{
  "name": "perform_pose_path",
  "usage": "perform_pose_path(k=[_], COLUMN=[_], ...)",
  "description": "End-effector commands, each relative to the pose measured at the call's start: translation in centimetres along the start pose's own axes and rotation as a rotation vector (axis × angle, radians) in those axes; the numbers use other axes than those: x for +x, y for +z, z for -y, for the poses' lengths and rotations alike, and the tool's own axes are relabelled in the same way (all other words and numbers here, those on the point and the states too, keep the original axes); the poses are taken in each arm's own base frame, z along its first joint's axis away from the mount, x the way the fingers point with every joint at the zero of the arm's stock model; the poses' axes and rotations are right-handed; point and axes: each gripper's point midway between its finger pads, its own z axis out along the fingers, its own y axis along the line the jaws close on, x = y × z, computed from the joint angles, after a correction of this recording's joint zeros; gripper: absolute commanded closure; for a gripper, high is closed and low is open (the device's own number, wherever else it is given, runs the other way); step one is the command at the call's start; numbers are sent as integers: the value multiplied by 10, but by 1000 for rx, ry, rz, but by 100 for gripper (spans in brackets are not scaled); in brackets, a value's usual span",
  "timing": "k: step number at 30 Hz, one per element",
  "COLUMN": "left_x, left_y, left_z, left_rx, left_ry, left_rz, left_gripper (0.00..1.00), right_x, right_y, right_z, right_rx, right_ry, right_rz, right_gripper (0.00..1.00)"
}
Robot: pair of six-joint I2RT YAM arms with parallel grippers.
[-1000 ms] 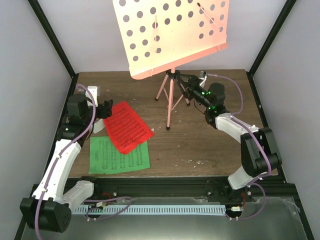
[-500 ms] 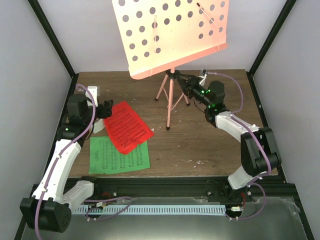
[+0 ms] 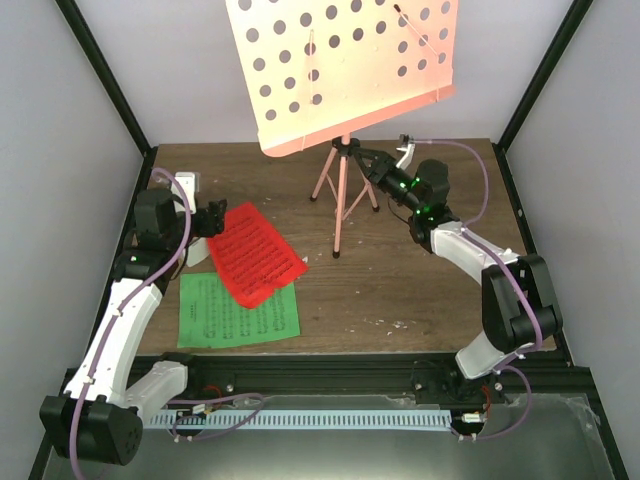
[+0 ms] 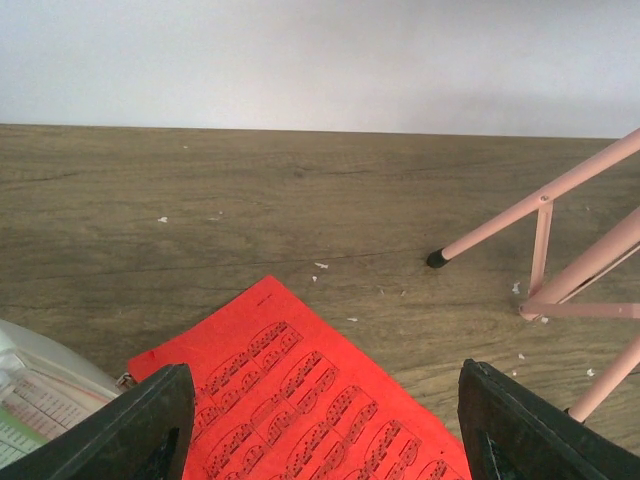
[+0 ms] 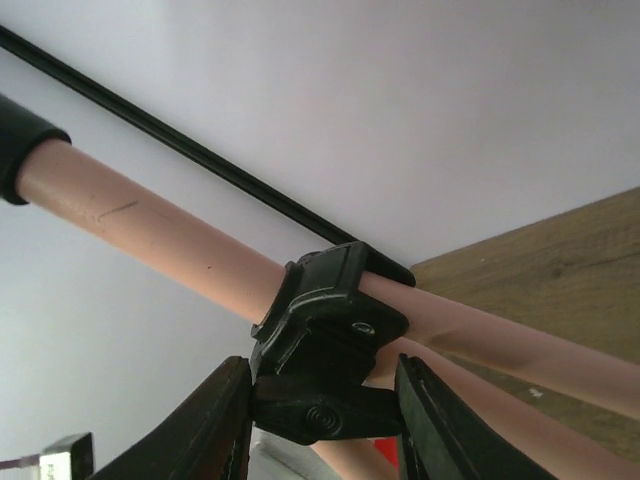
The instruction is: Pack up the instrument practice props
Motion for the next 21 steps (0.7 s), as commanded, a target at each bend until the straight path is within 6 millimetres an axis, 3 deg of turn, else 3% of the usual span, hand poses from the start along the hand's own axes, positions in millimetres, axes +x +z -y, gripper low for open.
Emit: perform_pose_path(k=[1,3,9,12,21], left_x=[1,1,2,2,2], left_y=[2,2,4,3,3], left_z=[2,1,1,1,1], left_rx=[9,8,5,5,6], left_ry=[0,0,1,1,1], left_rz=[3,2,-5,-5,-1], left_gripper=[27,27,27,27,27], right_x=[-13,-13,-13,-13,-14], right_y=[3,4,-1,-5,-6], right_z=[0,-2,-18,-19,-9], right_rx=[37,28,-27,-24,16], right_ry=[-166,-168,-90,-15,198], right_rz=[36,30,28,34,51], right_gripper=[79,76,40,30,25])
